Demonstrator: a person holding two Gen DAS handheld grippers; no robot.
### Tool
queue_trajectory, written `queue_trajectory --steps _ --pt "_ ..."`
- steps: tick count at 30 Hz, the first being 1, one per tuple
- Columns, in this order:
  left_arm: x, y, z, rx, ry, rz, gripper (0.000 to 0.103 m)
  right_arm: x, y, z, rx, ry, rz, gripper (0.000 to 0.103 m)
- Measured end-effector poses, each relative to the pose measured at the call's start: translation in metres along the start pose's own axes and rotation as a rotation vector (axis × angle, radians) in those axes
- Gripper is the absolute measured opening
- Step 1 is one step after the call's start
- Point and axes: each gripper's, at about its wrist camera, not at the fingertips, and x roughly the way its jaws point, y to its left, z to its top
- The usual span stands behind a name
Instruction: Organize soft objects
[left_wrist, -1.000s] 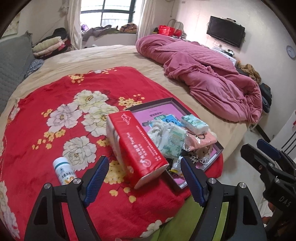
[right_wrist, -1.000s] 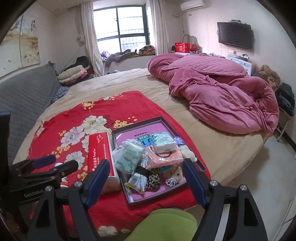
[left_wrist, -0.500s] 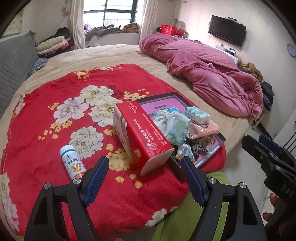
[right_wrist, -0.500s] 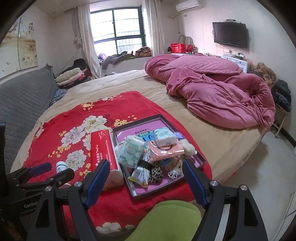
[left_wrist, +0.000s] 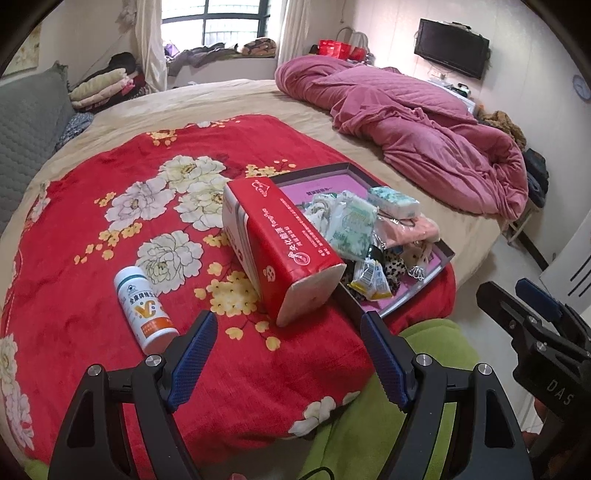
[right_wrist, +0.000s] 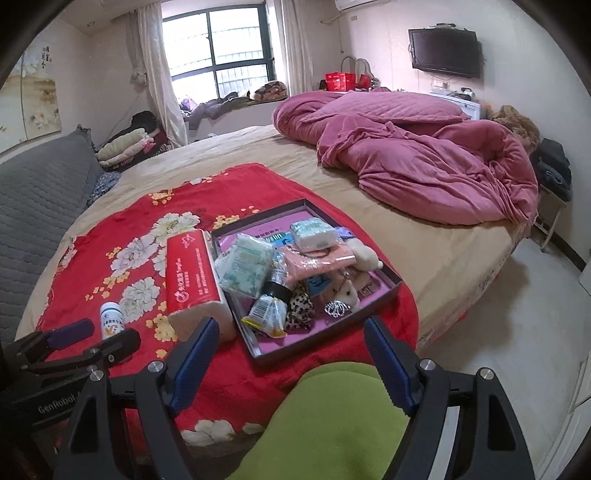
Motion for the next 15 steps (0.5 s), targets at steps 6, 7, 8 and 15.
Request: queue_trajectory --steps 6,7,8,15 --pt "0.005 0.0 -0.002 -0.005 0.01 0.019 0.081 0.004 -0.002 -0.007 0.006 0.014 0.007 0.08" --pt "0.006 0.0 -0.002 -0.004 0.011 0.021 0.081 0.005 -0.003 -0.007 0.008 0.012 0.009 0.08" --pt "0.008 0.0 -0.003 -0.001 0.015 0.025 0.081 0.005 -0.002 -0.007 0.007 0.011 0.007 0.08" --pt "0.016 -0.001 -0.008 0.0 0.043 0.037 0.081 0.011 -0.005 -0.013 0.012 0.028 0.0 0.08"
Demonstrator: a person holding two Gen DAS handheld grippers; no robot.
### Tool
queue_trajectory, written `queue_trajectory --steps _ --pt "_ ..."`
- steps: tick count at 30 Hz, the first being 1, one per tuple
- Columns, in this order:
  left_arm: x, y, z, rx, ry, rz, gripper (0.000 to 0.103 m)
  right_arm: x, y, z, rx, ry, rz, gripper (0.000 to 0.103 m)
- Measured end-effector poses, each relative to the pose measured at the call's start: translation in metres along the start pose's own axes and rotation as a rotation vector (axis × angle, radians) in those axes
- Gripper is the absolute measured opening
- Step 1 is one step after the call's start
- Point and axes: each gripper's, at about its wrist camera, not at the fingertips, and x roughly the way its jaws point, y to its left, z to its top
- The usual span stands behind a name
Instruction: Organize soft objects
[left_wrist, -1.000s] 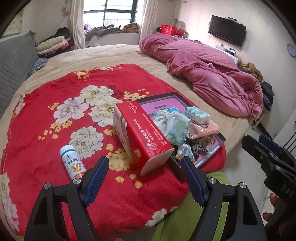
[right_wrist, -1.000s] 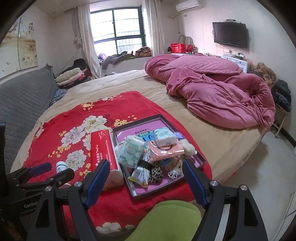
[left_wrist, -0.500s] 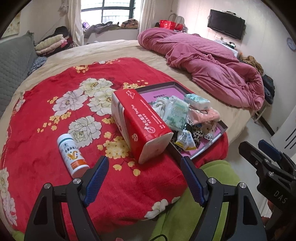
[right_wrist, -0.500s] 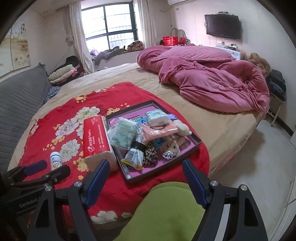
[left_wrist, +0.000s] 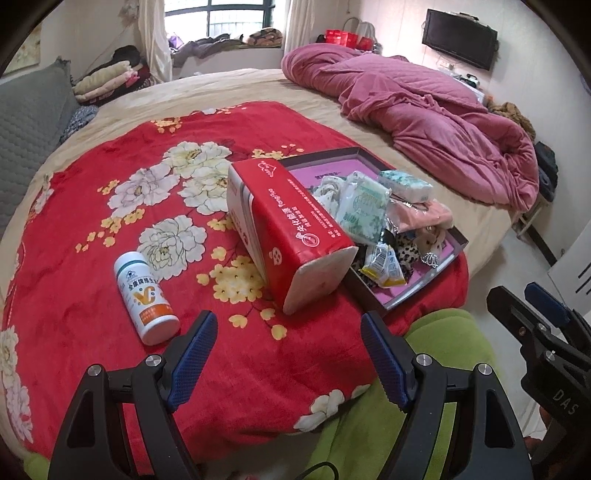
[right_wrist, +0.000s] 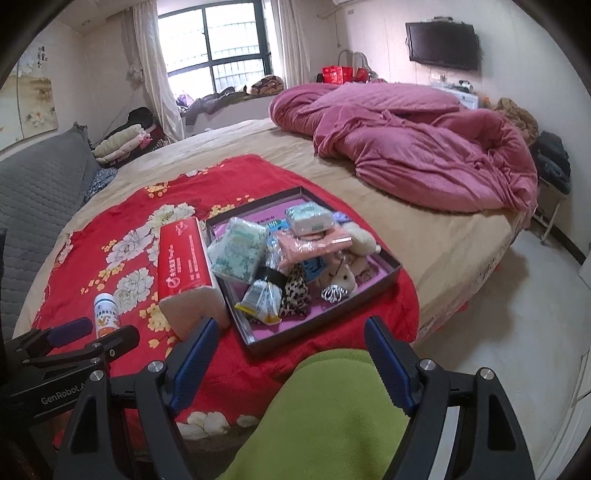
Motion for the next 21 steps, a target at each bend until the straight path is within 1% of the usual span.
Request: queue_trajectory --steps 6,21 --pt "0.0009 -0.0019 -0.0036 0.005 0.004 -0.001 0.081 0.0017 0.0013 -0.0059 -0.01 0.006 -0.019 0.08" --pt "0.0035 -0.0074 -0.0073 0.022 0.016 0.011 0.081 0.0062 0.0036 -0.011 -0.025 0.03 -0.018 0.08"
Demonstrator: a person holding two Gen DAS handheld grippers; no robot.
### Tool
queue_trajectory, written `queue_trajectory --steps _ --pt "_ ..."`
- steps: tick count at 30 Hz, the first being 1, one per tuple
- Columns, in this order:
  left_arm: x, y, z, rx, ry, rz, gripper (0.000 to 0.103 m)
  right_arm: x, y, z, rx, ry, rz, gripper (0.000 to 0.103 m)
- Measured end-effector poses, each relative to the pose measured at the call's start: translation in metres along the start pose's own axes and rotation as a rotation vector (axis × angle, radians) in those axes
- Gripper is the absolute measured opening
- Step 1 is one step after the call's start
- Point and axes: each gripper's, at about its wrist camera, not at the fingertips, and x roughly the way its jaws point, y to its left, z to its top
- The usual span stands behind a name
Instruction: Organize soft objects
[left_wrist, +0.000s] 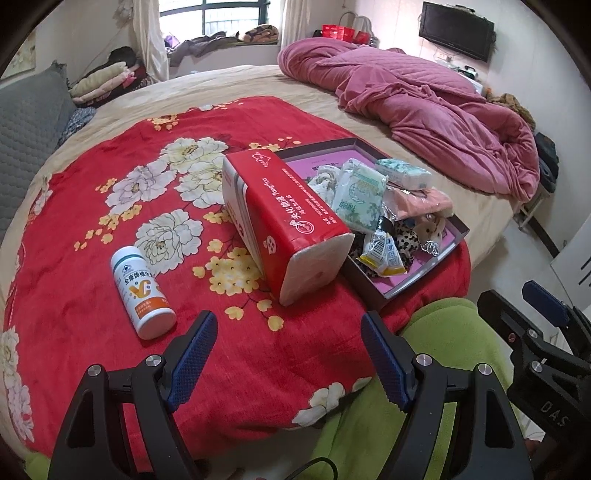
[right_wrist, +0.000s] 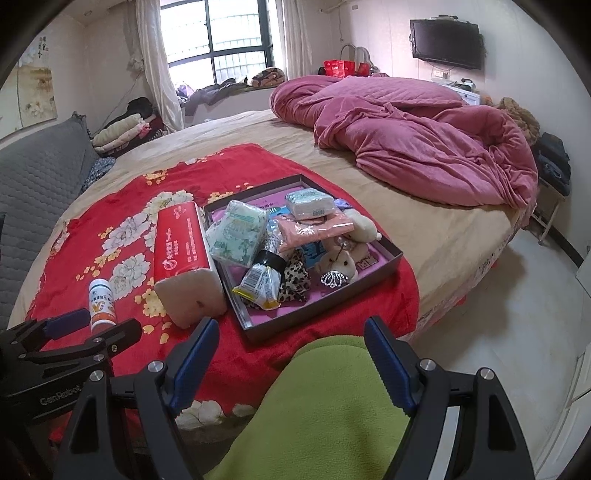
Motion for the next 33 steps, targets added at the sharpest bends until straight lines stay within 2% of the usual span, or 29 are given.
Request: queue_trajectory --steps 33 --pt "0.0009 -0.002 -0.0009 0.004 0.004 0.002 0.081 -0.0005 0.0007 -0.001 -0.003 0.002 0.003 0.08"
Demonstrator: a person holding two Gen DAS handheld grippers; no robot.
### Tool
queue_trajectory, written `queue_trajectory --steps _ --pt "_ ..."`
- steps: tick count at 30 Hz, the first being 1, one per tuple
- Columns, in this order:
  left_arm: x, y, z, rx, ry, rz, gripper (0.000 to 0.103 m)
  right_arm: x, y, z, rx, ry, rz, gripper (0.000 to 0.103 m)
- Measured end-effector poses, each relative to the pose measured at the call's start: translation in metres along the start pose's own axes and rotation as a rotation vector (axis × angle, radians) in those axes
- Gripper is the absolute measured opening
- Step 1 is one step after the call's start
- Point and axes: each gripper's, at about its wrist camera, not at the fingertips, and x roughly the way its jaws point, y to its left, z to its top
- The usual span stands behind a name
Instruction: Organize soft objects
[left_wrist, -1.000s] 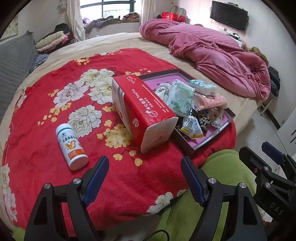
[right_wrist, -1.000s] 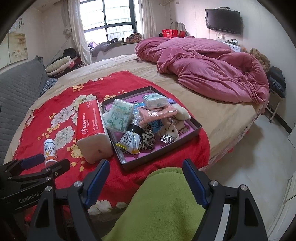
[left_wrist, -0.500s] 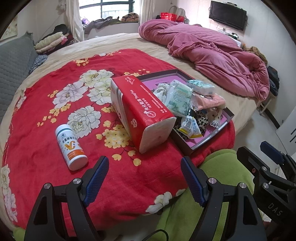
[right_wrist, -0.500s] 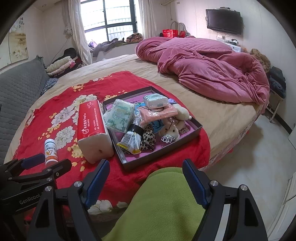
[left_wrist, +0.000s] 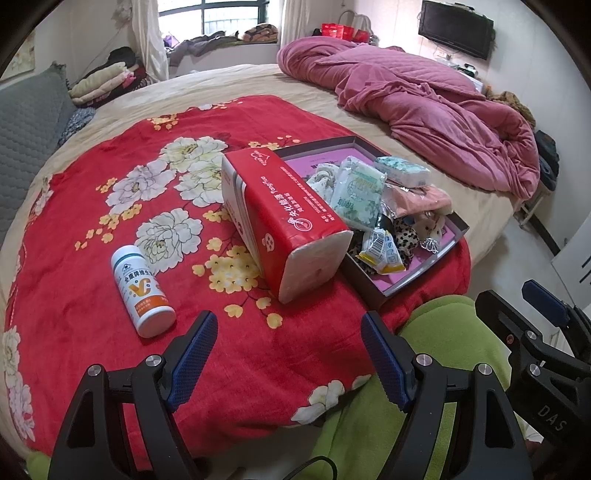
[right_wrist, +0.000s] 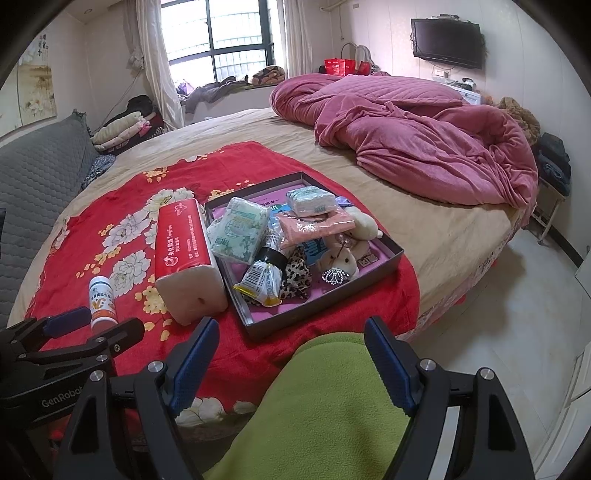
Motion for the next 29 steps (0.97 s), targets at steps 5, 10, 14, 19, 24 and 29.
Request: queue_trajectory --steps 5,10,14,19,24,29 --pt "0.0004 -0.0003 -0.0013 0.001 0.003 0.002 0.081 -0.0006 0.0004 -0.0004 0.0 0.003 0.001 0.08" --pt "0.0003 -0.0002 -0.0009 0.001 0.005 0.005 0.081 -0.0011 0.001 -0.0004 0.0 0.002 0.001 0.08" --pt "0.0009 -0.0003 -0.0006 0.002 0.007 0.005 0.081 -0.001 0.0013 -0.0005 -0.001 0.006 0.004 0.08" --pt "0.002 -0.0001 -0.0004 0.002 0.007 0.011 0.081 -0.0008 0.0011 -0.0007 0.0 0.005 0.004 0.08" --pt "0.003 -0.0006 -0.0001 0.006 0.01 0.002 0.081 -0.0006 0.0007 -0.0004 0.002 0.01 0.004 0.08" --pt "0.0017 0.0003 0.0005 -0.001 0.005 -0.025 0.081 0.0011 0.0005 0.0006 -0.001 0.018 0.006 0.08"
